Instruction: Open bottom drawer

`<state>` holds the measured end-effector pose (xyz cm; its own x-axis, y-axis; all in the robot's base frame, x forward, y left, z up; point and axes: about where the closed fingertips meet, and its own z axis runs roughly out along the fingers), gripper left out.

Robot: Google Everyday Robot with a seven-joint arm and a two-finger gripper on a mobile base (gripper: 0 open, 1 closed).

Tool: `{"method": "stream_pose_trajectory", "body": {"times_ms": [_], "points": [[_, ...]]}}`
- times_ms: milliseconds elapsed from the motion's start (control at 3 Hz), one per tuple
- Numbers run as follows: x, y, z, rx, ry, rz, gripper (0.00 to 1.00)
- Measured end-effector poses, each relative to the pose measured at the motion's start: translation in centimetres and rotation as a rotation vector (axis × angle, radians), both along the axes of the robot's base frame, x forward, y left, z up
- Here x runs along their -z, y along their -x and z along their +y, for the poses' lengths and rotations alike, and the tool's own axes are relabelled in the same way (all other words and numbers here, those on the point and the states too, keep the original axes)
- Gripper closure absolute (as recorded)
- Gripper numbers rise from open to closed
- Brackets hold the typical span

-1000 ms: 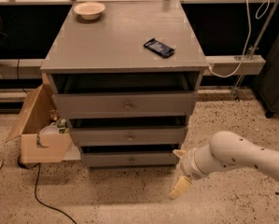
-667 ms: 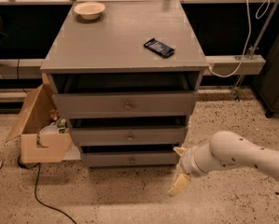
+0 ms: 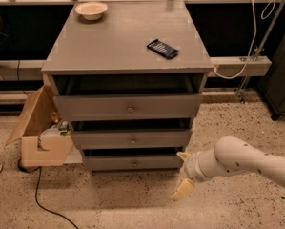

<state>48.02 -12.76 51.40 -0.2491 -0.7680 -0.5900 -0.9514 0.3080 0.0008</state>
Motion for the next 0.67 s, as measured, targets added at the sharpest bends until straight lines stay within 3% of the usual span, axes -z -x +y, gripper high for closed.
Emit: {"method": "stream_pose_trajectory", "body": {"times_ms": [333,667], "points": [[4.8,-2.8,-1.8,-0.022,-0.061,-0.036,0.0],[11.9,-5.9,-2.0,-0.121,-0.158,-0.046,0.0]]}}
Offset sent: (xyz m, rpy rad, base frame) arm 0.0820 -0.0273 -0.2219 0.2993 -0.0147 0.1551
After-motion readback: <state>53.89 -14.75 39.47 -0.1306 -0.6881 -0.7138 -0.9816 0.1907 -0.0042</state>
